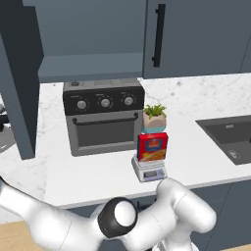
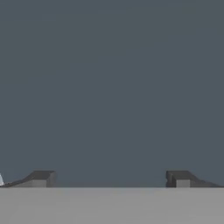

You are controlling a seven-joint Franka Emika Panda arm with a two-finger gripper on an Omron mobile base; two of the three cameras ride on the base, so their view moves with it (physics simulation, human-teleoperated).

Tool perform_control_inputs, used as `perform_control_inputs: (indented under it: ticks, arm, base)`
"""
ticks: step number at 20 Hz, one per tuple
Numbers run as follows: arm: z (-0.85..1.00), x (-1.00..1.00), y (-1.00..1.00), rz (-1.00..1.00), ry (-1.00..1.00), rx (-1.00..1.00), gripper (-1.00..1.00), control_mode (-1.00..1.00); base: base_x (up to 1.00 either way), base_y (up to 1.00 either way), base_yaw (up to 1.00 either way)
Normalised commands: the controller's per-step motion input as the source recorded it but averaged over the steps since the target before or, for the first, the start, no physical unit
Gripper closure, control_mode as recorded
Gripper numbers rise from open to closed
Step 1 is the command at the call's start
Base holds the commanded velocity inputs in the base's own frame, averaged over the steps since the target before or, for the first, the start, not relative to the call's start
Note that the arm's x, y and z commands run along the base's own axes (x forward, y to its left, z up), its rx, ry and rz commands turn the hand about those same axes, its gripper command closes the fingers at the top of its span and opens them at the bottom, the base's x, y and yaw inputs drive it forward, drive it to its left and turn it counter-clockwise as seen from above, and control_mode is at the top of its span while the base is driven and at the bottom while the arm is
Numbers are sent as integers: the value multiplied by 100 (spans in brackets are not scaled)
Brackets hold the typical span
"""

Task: Pick the boxed food and place it on the digital scale for weighing, and close the cabinet.

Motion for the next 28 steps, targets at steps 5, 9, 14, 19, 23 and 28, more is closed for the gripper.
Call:
perform_control_inputs:
  ticks: [5, 9, 14, 19, 23, 28]
  arm:
    - [64, 1, -100, -1, -6, 9, -100, -100]
    - [19, 7, -100, -1, 0, 18, -100, -100]
    - [-78, 91, -100, 0, 16, 18, -100, -100]
    - [-85, 100, -100, 0, 5, 11, -100, -100]
    - [-20, 100, -100, 2, -9, 14, -100, -100]
    - [74, 94, -100, 1, -27, 15, -100, -100]
  base:
    - [0, 0, 0]
    - [0, 0, 0]
    - [0, 0, 0]
    - [0, 0, 0]
    - [0, 0, 0]
    - [0, 0, 0]
